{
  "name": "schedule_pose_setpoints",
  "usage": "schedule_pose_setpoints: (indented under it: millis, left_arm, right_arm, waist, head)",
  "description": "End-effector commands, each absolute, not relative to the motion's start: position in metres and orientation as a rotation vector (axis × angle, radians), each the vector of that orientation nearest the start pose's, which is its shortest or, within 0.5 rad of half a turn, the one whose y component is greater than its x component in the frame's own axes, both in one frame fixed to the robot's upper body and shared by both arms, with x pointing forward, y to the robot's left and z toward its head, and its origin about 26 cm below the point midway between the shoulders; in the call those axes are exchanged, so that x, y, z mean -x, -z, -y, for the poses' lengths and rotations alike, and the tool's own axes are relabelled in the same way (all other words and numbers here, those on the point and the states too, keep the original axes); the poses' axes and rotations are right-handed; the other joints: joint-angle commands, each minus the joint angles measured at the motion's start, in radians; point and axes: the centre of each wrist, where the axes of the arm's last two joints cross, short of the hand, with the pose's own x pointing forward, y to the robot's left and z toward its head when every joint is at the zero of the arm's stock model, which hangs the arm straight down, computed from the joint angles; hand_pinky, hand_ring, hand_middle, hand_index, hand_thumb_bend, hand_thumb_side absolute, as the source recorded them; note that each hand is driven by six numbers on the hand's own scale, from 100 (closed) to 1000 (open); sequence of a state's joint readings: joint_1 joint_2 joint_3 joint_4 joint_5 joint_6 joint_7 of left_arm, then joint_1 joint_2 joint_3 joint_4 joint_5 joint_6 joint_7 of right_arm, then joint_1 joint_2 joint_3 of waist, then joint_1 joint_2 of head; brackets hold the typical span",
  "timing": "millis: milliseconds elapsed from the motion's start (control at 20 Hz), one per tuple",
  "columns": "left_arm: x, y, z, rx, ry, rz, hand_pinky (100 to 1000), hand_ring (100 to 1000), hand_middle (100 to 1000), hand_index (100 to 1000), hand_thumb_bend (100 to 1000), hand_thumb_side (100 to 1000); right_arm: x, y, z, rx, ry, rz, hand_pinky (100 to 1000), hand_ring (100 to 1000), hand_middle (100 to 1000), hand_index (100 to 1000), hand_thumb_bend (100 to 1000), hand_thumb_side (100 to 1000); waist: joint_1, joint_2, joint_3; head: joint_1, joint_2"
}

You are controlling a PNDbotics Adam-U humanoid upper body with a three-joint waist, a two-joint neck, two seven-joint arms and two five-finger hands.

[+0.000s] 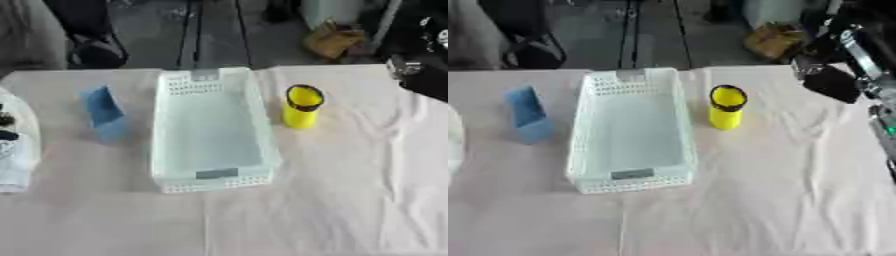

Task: Pick up objects on the table and place them in the box.

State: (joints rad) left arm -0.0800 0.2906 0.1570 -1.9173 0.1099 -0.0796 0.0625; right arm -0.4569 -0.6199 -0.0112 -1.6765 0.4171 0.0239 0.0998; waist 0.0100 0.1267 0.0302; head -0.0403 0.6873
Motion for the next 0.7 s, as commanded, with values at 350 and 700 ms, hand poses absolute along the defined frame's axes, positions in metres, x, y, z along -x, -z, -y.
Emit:
schedule_pose_setpoints:
  millis: [350,700]
  left_arm:
    - [-0.2779,-0.1387,-0.3252,-0.269,0.079,2.123,560,632,653,844,264,916]
    - [-0.2779,-0.1384,-0.3252,-0.269,0.077,2.122,560,632,653,844,264,915]
  right_arm:
    - [-0.352,-0.2315,0.3333,0.905,-0.875,1.926,624,708,857,954,199,521]
    - [-0.3521,-0.2313,0.3331,0.903,-0.878,1.925,624,708,857,954,191,523]
  waist:
    - [0.0,-0.013,-0.003]
    - [0.001,-0.013,-0.004]
  head:
    - [-0.002,0.009]
    - [0.001,0.005]
